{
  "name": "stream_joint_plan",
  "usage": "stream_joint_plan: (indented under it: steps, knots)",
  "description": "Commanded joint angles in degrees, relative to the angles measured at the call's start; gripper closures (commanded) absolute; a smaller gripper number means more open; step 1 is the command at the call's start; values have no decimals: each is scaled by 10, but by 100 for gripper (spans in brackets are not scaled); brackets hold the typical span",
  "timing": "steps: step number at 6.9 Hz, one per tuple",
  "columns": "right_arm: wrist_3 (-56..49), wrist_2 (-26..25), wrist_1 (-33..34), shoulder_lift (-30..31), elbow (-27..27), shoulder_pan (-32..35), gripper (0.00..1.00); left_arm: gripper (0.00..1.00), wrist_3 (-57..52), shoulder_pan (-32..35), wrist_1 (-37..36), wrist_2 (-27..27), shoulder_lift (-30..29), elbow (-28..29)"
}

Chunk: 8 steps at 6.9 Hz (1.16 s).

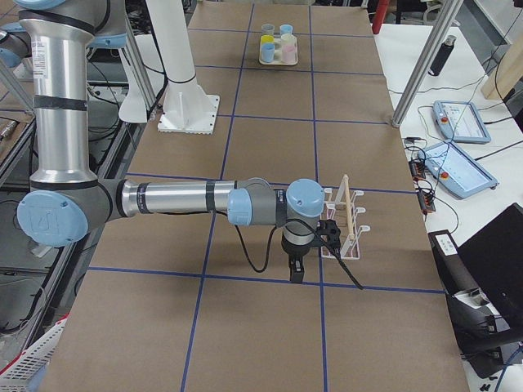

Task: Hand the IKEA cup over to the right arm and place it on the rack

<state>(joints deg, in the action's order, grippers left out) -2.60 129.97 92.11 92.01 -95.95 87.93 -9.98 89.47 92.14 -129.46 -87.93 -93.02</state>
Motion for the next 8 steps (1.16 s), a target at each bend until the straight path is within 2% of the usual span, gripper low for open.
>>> stream_joint_plan:
  steps: [1,5,7,8]
  knots:
    - [0,2,0,0,-1,0,0,0,0,0,1,-1,0,-2]
    - [0,1,2,2,-27,1,0,0,3,-1,-1,1,18,-40]
    - [1,2,-2,-1,-31,0,0,0,7,-1,1,-5,14,-48]
    - [3,3,-1,-5,-49,0,0,0,9,-1,2,-5,2,-49]
